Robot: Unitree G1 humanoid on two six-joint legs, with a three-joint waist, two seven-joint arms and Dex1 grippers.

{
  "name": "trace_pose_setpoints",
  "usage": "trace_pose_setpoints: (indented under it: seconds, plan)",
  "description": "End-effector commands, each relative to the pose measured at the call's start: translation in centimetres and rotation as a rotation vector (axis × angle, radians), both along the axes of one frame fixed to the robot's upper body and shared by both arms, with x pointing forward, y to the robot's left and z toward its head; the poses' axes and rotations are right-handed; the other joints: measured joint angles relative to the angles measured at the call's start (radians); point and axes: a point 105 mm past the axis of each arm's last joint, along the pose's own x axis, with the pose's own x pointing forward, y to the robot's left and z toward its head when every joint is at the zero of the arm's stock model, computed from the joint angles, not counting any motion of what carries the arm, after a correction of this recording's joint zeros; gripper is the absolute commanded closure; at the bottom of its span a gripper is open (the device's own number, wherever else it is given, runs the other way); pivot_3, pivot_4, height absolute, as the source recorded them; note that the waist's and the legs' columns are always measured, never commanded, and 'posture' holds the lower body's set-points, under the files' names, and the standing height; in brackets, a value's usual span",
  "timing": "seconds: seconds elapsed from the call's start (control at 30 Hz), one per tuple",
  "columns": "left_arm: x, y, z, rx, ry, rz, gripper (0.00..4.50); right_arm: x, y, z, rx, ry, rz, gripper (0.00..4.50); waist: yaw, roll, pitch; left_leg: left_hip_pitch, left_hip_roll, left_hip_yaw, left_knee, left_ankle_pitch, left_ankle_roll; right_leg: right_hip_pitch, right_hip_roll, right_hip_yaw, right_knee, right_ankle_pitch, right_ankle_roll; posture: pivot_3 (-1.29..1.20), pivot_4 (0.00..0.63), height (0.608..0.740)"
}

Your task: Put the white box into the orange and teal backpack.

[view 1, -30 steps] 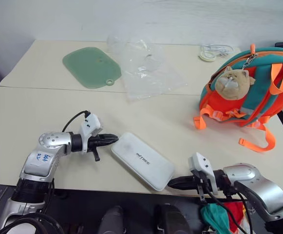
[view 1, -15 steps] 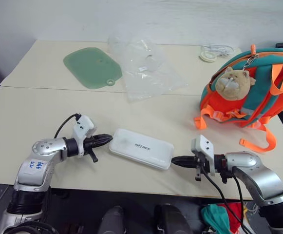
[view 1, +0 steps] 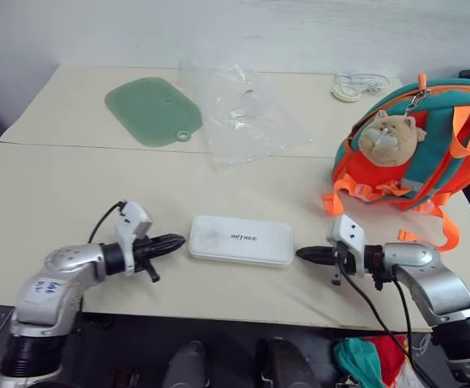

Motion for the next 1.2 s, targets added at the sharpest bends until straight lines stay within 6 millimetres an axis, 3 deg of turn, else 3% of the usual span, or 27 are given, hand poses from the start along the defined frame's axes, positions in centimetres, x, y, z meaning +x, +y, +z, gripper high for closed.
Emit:
trace_pose_setpoints:
  seconds: [0.03,0.3,0.43,0.7,1.13,1.17,1.2]
  plan:
    - [-0.5,1.6,1.4,-0.047,0.062,-0.004,3.67,-0.1,-0.7,1.1,0.004,-0.04,0.01,4.5,-0.001,0.0,0.0,0.0,0.0,0.0,0.0,0.0,0.0,0.0,0.0,0.0,0.0,0.0,0.0,0.0,0.15,0.74]
    - [-0.4,1.1,-0.4,-0.309,0.658,0.087,1.25,-0.1,0.1,0.8,-0.023,-0.061,0.073,4.5,0.003,0.0,0.0,0.0,-0.001,0.0,-0.001,0.0,0.0,0.0,0.0,-0.001,0.0,0.0,0.0,0.0,0.15,0.74]
    - [2.2,0.0,-1.4,-0.424,0.77,0.167,0.08,0.4,0.7,0.6,-0.061,-0.087,0.112,4.5,0.005,0.0,0.0,0.0,-0.002,0.0,0.0,0.001,0.0,0.0,0.0,-0.001,0.001,0.0,0.0,0.0,0.15,0.74]
    - [3.5,-4.2,-1.7,-0.486,0.853,0.076,0.08,1.3,1.6,0.6,-0.081,-0.114,0.126,4.5,0.006,0.0,0.0,0.0,-0.002,0.0,0.004,0.001,-0.002,0.001,0.0,-0.001,0.003,0.0,0.0,0.0,0.15,0.74]
    - [3.4,-7.9,-2.4,-0.56,0.945,-0.001,0.08,2.0,3.5,0.8,-0.065,-0.135,0.136,4.5,0.004,0.0,0.0,0.0,-0.002,0.0,0.005,0.001,-0.002,0.001,0.0,-0.001,0.003,0.0,0.001,0.0,0.15,0.74]
    - [3.6,-8.0,-2.3,-0.575,0.946,0.004,0.47,2.0,3.6,0.8,-0.061,-0.138,0.136,4.5,0.004,0.0,0.0,0.0,-0.002,0.0,0.005,0.001,-0.002,0.001,0.0,-0.001,0.003,0.0,0.001,0.0,0.15,0.74]
    - [3.6,-8.1,-2.2,-0.586,0.944,-0.003,0.56,2.0,3.7,0.9,-0.058,-0.14,0.134,4.5,0.004,0.0,0.0,0.0,-0.002,0.0,0.005,0.001,-0.002,0.001,0.0,-0.001,0.003,0.0,0.001,0.0,0.15,0.74]
